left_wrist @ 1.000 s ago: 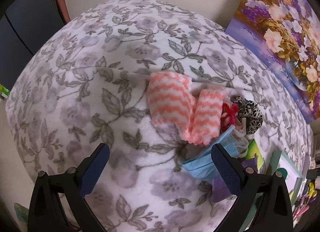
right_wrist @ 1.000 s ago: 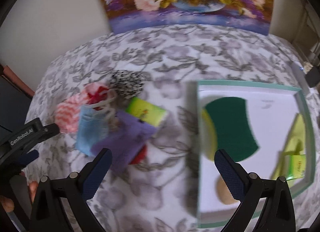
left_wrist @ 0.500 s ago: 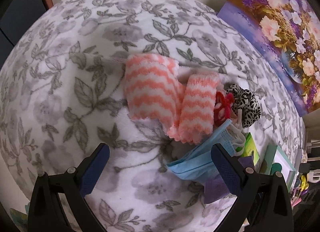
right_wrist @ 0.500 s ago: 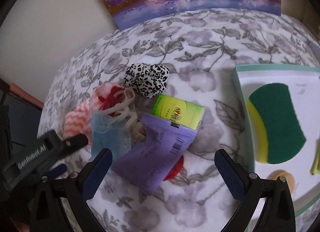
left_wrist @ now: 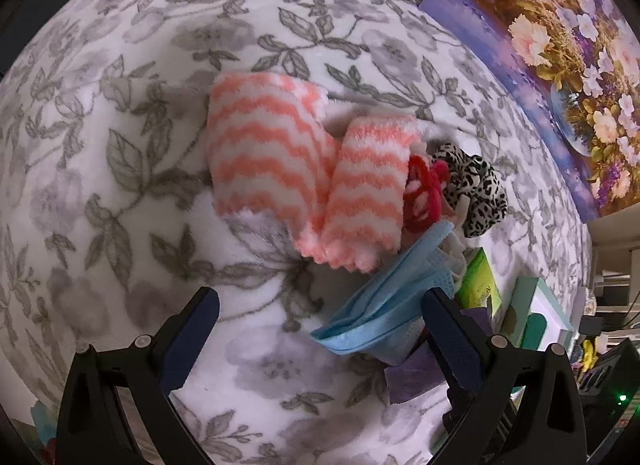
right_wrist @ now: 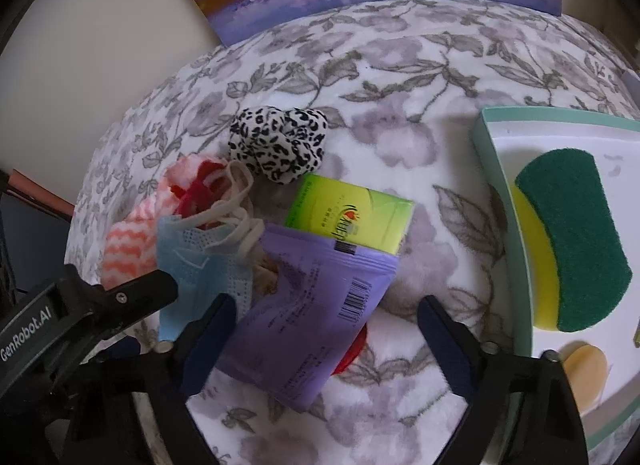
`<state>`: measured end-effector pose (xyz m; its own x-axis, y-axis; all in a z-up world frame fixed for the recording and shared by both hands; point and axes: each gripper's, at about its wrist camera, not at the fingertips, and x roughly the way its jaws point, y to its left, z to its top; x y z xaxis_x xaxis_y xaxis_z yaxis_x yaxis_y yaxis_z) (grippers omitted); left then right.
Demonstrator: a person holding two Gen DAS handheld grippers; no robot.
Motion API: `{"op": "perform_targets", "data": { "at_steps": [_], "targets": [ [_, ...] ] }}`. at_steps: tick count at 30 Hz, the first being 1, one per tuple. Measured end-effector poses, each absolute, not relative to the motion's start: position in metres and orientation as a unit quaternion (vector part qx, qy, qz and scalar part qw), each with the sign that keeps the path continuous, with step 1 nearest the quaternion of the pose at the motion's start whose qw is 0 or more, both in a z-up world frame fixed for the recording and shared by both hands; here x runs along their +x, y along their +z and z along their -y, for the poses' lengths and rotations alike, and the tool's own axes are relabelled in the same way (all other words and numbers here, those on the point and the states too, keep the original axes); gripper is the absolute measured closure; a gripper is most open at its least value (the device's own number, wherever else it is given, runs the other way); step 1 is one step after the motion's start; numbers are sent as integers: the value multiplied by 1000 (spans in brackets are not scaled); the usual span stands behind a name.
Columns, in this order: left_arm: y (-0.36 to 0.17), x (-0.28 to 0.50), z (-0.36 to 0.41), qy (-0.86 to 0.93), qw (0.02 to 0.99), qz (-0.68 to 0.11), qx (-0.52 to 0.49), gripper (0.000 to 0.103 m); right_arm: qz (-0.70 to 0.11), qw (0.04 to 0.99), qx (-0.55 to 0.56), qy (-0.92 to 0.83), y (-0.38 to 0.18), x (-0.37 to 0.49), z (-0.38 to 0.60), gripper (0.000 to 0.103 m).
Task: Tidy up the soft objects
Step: 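Grasp the blue face mask with the left tool while the right tool grasps the purple packet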
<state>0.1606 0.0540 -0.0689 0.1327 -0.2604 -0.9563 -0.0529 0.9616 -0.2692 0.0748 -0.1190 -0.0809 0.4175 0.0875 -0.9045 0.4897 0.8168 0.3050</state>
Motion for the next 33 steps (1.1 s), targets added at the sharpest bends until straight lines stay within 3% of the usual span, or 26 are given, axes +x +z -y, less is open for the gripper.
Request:
{"op": "perform_targets", "data": {
  "at_steps": [3, 5, 11, 14, 21, 23, 29, 33],
  "targets": [
    [-72, 160, -52, -78, 738, -660, -119, 2, -530, 793, 272, -126, -82, 72, 121, 29],
    [-74, 159, -50, -80, 735, -663, -116, 2, -533, 792, 269, -126, -81, 71, 122, 42],
    [-80, 155, -40, -94, 730, -668, -111, 5, -541, 787, 267, -126, -81, 65, 128, 50],
    [-82, 152, -35, -105, 727, -670, -108, 21, -545, 784, 267, -129, -81, 61, 134, 50],
    [-86, 145, -20, -119, 726, -671, -95, 46, -550, 780, 266, -131, -82, 57, 140, 50],
    [-86, 144, -17, -130, 723, -670, -103, 60, -552, 780, 266, -130, -82, 56, 141, 50],
    [-83, 141, -12, -133, 727, -665, -107, 77, -555, 779, 263, -130, -82, 54, 142, 52],
    [-78, 140, -5, -132, 734, -659, -98, 82, -556, 780, 260, -128, -80, 54, 142, 56]
  ]
}}
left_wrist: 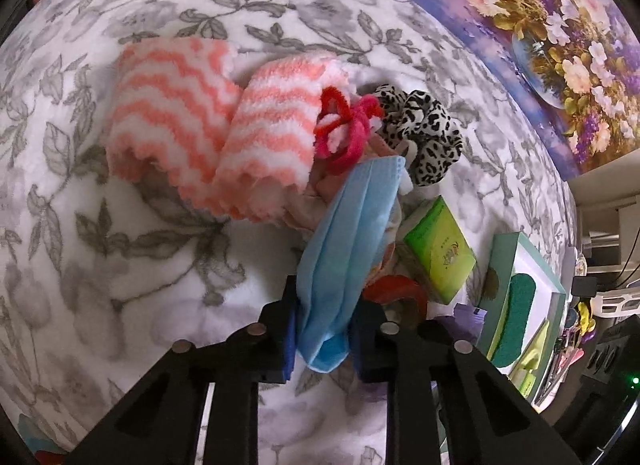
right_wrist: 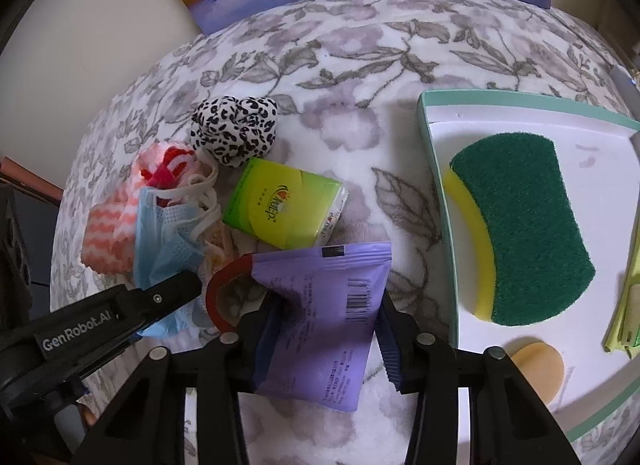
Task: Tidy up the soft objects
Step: 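Grasp the blue face mask with the left tool while the right tool grasps the purple packet, then carry the mask and purple packet into the tray with both tools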
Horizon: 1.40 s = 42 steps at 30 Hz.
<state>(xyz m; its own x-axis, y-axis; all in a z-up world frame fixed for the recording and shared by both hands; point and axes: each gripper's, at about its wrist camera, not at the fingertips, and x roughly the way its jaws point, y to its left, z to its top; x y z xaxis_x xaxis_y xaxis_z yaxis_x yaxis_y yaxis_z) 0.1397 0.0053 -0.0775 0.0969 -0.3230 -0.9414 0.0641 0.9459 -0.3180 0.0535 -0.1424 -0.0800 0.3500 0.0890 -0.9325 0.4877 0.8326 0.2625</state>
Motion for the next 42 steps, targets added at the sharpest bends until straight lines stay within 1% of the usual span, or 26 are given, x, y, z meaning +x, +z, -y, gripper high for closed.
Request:
{"op": "perform_targets", "data": {
  "at_steps": [10, 19, 25, 33, 42],
  "targets": [
    [-52, 140, -5, -133, 755, -634, -98, 85, -549, 786, 259, -116, -69, 51, 143, 57],
    [1, 130, -16, -149, 792, -582, -111, 85, -527, 803, 258, -108, -39, 43, 148, 57],
    [19, 121, -10, -157, 804, -565, -101, 85, -515, 811, 256, -108, -22, 39, 153, 57],
    [21, 107, 23, -173, 801, -568, -74, 85, -502, 815, 258, -130, -9, 21, 179, 57],
    [18, 79, 105, -224, 783, -580, 5, 85, -483, 808, 287, -179, -1, -11, 242, 57]
  ]
}}
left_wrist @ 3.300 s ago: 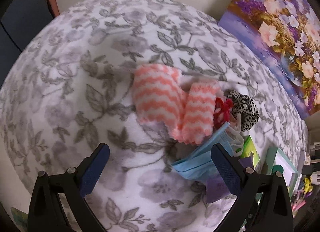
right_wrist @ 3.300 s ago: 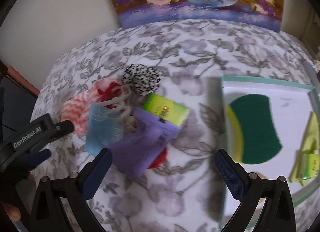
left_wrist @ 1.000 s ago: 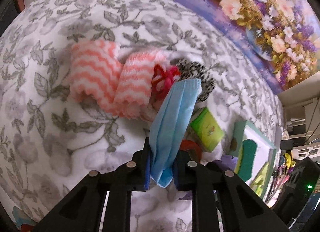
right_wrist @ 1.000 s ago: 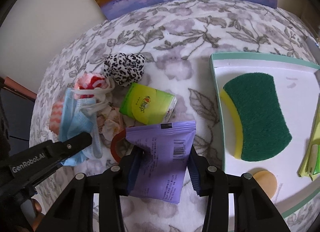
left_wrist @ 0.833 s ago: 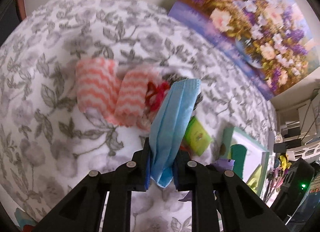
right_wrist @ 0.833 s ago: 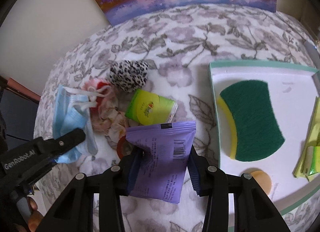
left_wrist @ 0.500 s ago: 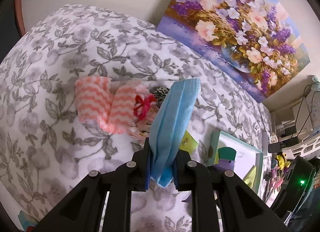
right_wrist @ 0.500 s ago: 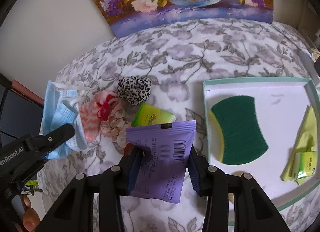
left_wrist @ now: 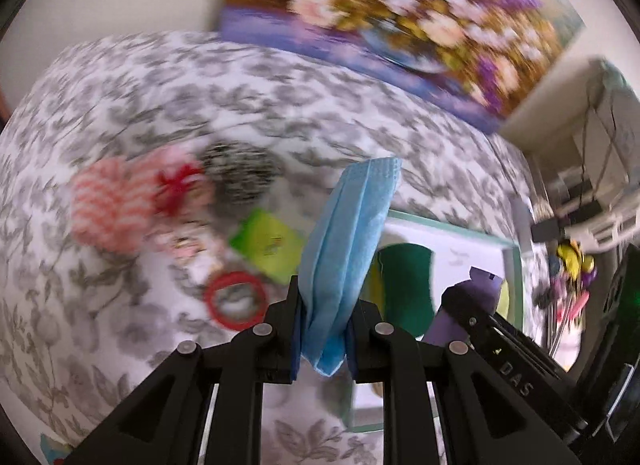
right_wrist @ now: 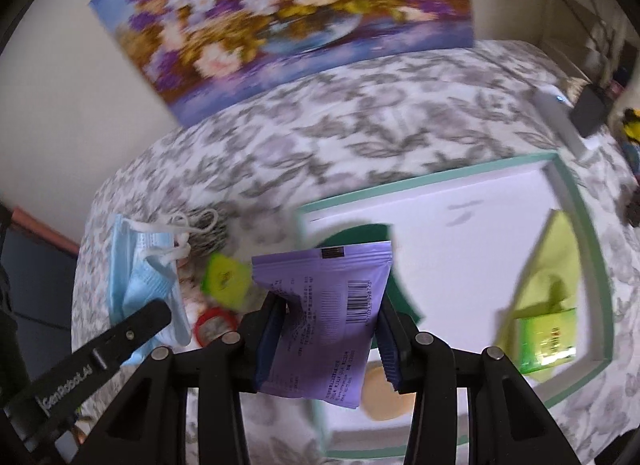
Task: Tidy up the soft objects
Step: 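Carry the mask and purple packet into the tray with both tools, then release the mask and packet in the tray and withdraw both tools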
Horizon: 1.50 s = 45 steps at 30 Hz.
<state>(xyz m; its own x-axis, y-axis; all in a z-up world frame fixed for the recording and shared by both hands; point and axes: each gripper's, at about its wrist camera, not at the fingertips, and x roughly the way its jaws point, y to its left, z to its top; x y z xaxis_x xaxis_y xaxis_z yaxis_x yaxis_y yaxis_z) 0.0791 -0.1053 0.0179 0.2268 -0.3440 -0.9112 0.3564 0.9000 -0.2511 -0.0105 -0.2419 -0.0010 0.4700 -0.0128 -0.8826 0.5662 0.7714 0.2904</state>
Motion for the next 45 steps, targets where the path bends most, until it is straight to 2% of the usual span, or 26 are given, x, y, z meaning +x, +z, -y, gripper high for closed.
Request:
{"op": "perform_targets", "data": {
  "at_steps": [14, 27, 30, 32, 34, 37, 40, 41, 43, 45],
  "targets": [
    [-14, 40, 232, -318, 750, -575, 78, 85, -471, 772, 307, -296, -13, -77, 352, 57],
    [-33, 26, 261, -338, 739, -573, 106, 84, -468, 757, 319, -325, -26, -101, 387, 57],
    [-30, 27, 261, -338, 741, -570, 111, 78, -469, 759, 316, -321, -25, -99, 385, 56],
    [-29, 28, 260, -333, 742, -571, 111, 62, -469, 760, 313, -322, -24, -99, 384, 55],
    [-28, 31, 257, -327, 745, -572, 108, 56, -471, 760, 308, -325, -23, -98, 384, 54],
    [-27, 37, 251, -315, 747, -577, 99, 55, -473, 759, 309, -323, -24, -99, 384, 46],
    [-30, 45, 242, -288, 752, -586, 94, 43, -477, 759, 305, -320, -25, -98, 383, 42],
    [-30, 47, 240, -280, 754, -586, 96, 41, -480, 759, 302, -320, -25, -97, 382, 37],
    [-33, 50, 236, -263, 759, -586, 102, 41, -483, 758, 295, -323, -27, -95, 381, 27],
    [-36, 54, 230, -248, 763, -589, 102, 39, -487, 758, 290, -324, -28, -95, 380, 25]
  ]
}}
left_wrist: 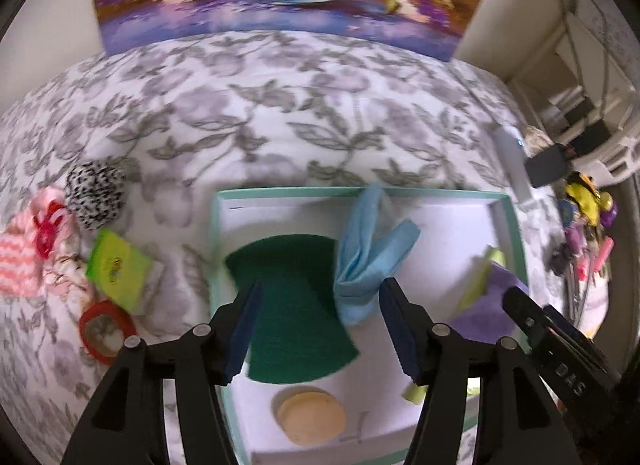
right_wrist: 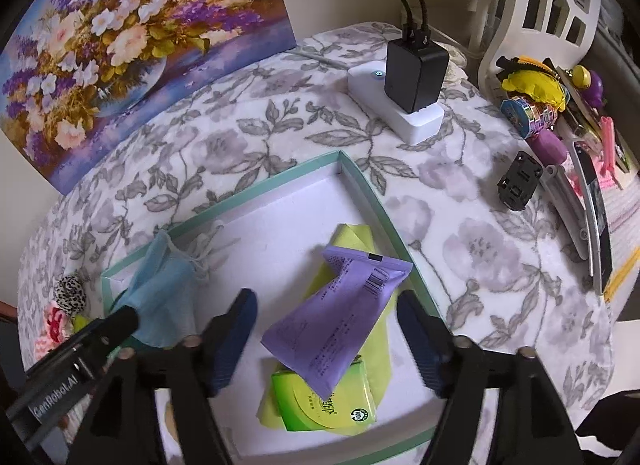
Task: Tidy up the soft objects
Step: 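Release the mask and packet in the tray and withdraw both tools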
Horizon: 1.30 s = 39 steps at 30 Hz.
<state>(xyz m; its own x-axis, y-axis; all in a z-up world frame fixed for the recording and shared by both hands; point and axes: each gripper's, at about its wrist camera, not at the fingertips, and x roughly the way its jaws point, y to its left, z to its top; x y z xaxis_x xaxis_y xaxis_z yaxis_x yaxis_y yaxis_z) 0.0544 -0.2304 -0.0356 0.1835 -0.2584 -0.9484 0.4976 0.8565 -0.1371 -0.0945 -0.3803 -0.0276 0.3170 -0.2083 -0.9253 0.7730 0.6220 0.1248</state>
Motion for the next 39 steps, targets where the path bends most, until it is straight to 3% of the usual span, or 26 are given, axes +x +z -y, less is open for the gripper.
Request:
{"op": "perform_targets", "data": {
  "at_steps": [4, 5, 17, 39],
  "targets": [
    [-41, 62, 217, -208, 779, -583, 99, 10, -494, 755, 280, -328, -31, -93, 378, 0],
    [-42, 64, 214, -198, 784, -580, 101, 7, -496, 755, 278, -328, -32, -93, 378, 0],
    [-52, 78, 189, -157, 786, -589, 102, 5, -503, 751, 280, -324, -36, -89, 373, 0],
    [10, 112, 66, -75, 823, -557, 80, 5, -502, 780, 245, -283, 1, -43, 297, 0]
  ]
}}
